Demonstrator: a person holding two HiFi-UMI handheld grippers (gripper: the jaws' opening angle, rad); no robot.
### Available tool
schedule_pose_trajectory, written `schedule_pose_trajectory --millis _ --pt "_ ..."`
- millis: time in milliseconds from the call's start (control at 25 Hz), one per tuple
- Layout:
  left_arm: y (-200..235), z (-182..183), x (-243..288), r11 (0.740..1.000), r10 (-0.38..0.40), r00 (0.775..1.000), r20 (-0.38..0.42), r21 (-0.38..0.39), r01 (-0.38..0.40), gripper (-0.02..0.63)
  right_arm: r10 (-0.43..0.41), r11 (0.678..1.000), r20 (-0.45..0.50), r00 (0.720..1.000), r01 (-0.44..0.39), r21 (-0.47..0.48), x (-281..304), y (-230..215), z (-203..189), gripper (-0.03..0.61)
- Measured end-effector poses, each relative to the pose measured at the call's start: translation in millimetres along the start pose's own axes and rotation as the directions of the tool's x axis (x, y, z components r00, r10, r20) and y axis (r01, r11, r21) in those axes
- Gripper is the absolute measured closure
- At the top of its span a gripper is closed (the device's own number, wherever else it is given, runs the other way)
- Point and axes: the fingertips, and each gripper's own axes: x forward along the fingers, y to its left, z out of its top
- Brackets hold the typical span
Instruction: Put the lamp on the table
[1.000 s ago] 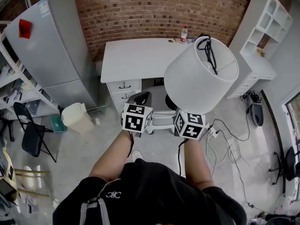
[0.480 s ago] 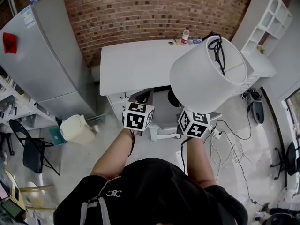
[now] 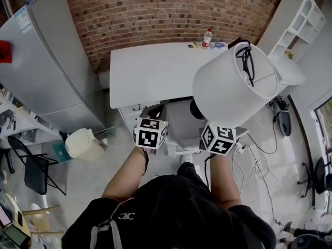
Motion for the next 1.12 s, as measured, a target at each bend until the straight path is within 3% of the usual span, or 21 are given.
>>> schedule_pose_trajectory --millis 600,1120 --pt "43 32 70 0.996 0.060 0.998 0.002 -0.061 -0.060 0.612 0.061 0.997 0.025 0.998 -0.060 -0.048 104 -25 29 0.448" --pt "79 53 154 0.985 0.151 0.987 -0.051 -0.073 -0.154 0.612 0.062 0.997 0.067 0.996 -0.058 -0.052 250 -91 61 0.449"
